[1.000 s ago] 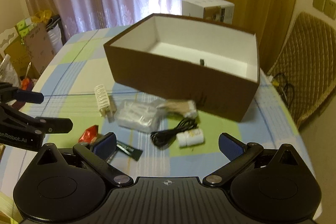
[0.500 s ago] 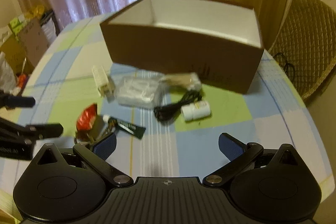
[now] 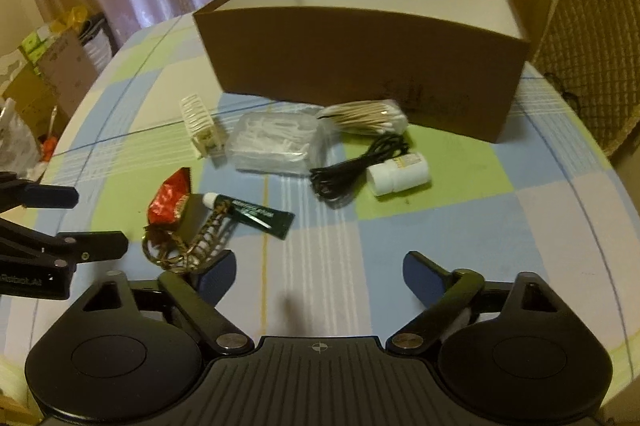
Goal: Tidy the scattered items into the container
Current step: 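Grasp the leopard hair clip with the right tool while the left tool grasps the red packet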
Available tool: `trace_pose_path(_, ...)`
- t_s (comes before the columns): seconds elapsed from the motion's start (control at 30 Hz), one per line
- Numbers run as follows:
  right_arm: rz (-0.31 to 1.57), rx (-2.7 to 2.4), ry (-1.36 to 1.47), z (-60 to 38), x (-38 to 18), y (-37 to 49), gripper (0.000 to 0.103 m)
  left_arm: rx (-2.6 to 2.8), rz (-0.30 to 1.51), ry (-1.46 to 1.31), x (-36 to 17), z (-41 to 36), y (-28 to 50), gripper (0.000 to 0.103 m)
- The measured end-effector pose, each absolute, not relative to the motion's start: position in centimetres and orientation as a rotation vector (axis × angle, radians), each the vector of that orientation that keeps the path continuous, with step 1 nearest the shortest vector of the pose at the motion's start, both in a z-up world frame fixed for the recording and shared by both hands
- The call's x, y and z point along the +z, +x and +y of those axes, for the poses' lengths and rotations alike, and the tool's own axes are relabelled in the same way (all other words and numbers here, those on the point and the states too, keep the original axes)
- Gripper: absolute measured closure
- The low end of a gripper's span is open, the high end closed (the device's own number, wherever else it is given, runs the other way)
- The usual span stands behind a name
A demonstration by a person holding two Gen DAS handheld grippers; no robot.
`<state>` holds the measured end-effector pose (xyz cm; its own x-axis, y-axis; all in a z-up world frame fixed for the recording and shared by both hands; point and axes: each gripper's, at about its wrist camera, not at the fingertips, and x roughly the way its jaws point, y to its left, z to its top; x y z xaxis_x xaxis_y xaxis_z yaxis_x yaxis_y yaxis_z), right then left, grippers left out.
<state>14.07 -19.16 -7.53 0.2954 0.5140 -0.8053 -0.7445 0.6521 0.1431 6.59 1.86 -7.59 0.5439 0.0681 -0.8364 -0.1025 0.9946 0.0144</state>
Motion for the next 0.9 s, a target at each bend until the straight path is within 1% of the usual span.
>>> trace_pose_path(0.13, 0.981, 0.918, -0.307, -18.0, -8.1, 13.5, 0.033, 0.12, 1.013, -0.051, -8.2, 2.7, 6.2, 0.024)
trace_pose_path(0.17, 0.988, 0.936, -0.315, -17.6, -8.3, 13.3, 0.034, 0.126, 1.019, -0.056, -8.4, 2.9, 6.1, 0.024)
trace_pose_path(0.23, 1.002, 0.974, -0.339, -16.8, -8.7, 12.7, 0.042, 0.133, 1.029, -0.061, -8.7, 3.3, 5.7, 0.024)
trace_pose_path(0.27, 1.009, 0.994, -0.352, -16.4, -8.8, 12.4, 0.044, 0.137, 1.033, -0.063, -8.8, 3.4, 5.6, 0.024)
trace_pose_path(0.33, 1.019, 1.03, -0.369, -15.6, -9.1, 11.7, 0.053, 0.145, 1.04, -0.071, -9.0, 3.8, 5.3, 0.024)
trace_pose_path(0.43, 1.027, 1.079, -0.387, -14.7, -9.5, 11.0, 0.062, 0.163, 1.049, -0.086, -9.3, 4.5, 4.7, 0.024)
trace_pose_path(0.57, 1.046, 1.121, -0.399, -13.4, -10.1, 10.4, 0.07, 0.189, 1.056, -0.106, -9.5, 5.4, 4.0, 0.024)
trace_pose_path(0.6, 1.051, 1.127, -0.405, -13.1, -10.4, 10.2, 0.074, 0.195, 1.056, -0.11, -9.5, 5.6, 3.9, 0.024)
trace_pose_path(0.67, 1.061, 1.135, -0.425, -12.7, -10.9, 9.9, 0.086, 0.201, 1.056, -0.113, -9.5, 5.9, 3.6, 0.024)
trace_pose_path(0.7, 1.069, 1.134, -0.434, -12.6, -11.1, 9.8, 0.095, 0.204, 1.058, -0.114, -9.5, 6.0, 3.5, 0.024)
trace_pose_path(0.8, 1.066, 1.119, -0.458, -12.9, -11.0, 9.7, 0.1, 0.207, 1.061, -0.118, -9.6, 6.2, 3.1, 0.024)
trace_pose_path(0.9, 1.073, 1.105, -0.484, -13.8, -10.8, 9.9, 0.101, 0.199, 1.065, -0.115, -9.6, 6.2, 3.0, 0.025)
